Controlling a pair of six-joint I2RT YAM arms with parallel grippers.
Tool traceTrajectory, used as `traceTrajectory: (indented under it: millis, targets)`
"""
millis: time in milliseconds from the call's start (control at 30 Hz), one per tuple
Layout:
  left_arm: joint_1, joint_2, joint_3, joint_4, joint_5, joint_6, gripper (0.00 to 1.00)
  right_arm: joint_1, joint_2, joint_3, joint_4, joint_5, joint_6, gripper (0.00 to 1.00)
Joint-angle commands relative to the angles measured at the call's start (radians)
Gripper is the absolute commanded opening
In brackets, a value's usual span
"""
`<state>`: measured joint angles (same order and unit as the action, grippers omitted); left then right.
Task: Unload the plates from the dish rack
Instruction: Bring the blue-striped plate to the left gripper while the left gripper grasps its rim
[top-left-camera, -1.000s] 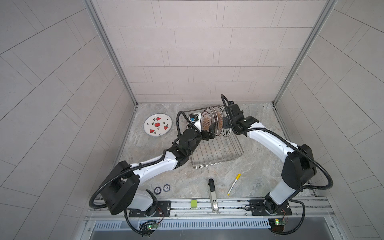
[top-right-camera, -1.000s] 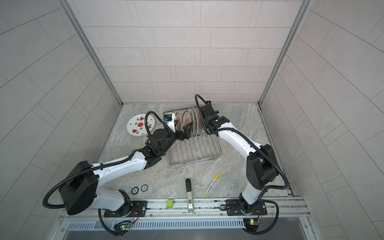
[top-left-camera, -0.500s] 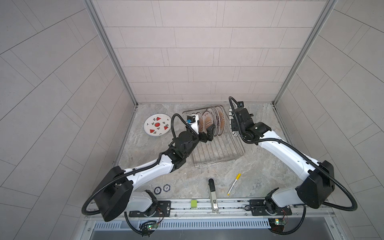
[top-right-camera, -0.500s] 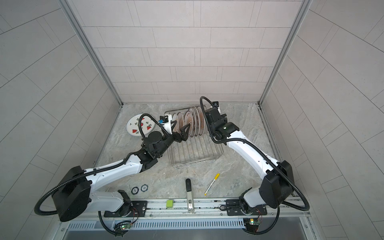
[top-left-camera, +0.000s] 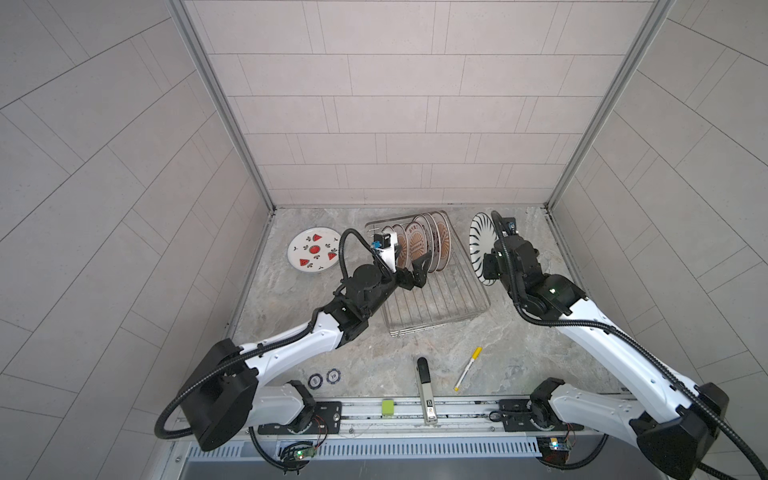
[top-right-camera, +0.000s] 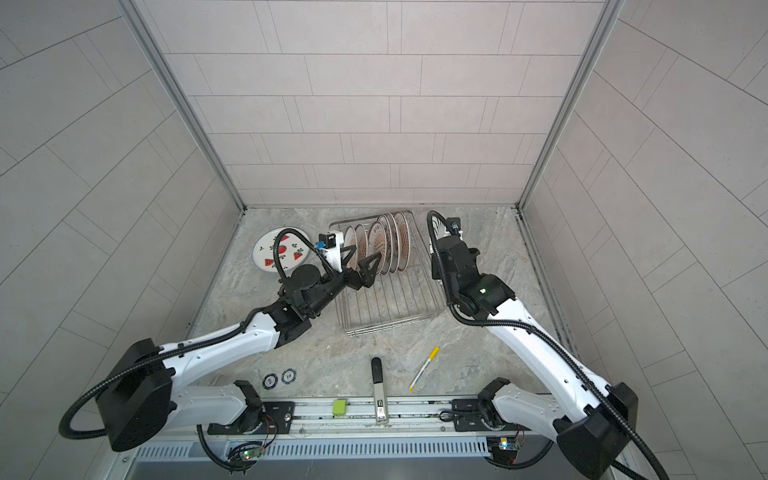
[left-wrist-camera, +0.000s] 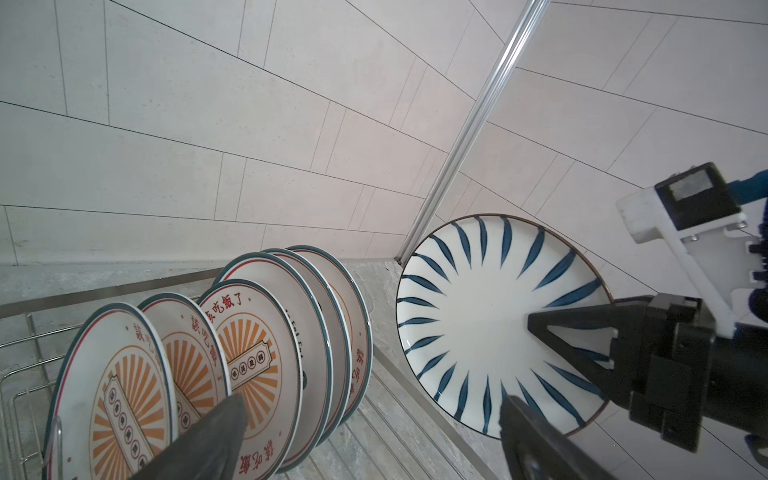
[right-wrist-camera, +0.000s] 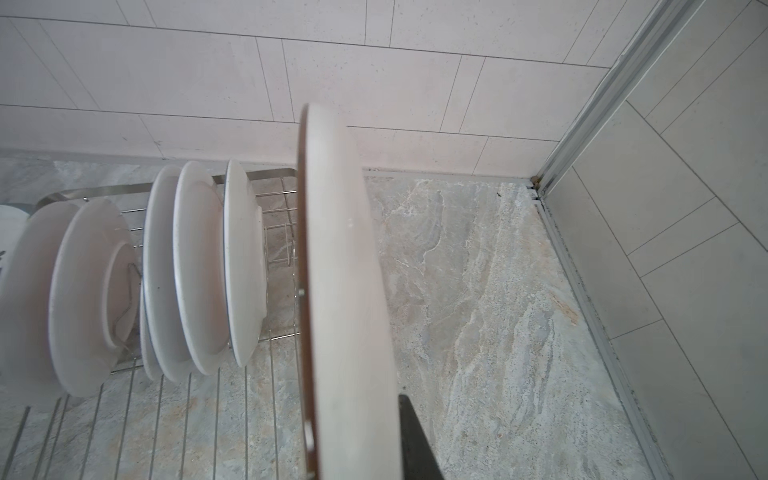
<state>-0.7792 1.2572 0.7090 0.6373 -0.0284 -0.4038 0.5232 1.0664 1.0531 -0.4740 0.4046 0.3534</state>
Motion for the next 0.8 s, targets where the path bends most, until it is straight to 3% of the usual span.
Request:
traceTrajectory:
  millis: [0,167,267,467,633,767]
  targets:
    - [0.006,-0.076,-0.023,-0.027,0.092,-0.01,1.0,-0.006,-0.089,-0.017,0.118,-0.064,0.035,0.01]
    - [0.006,-0.155,-0.082,-0.057,0.181,-0.041,1.0,-0.009,-0.206,-0.076,0.118,-0.144,0.055,0.0]
    - [0.006,-0.17,-0.147,0.026,0.225,-0.105,1.0,-0.009,-0.263,-0.111,0.133,-0.223,0.079,0.0]
    - [0.001,-0.222,-0.214,0.004,0.235,-0.164,1.0,-0.009,-0.364,-0.196,0.208,-0.351,0.154,0.0]
    - [0.001,-0.236,-0.274,0.102,0.312,-0.23,1.0,-0.009,-0.352,-0.226,0.3,-0.513,0.219,0.0]
    - [0.001,-0.266,-0.301,0.089,0.301,-0.239,1.0,-0.009,-0.304,-0.248,0.398,-0.635,0.283,0.0]
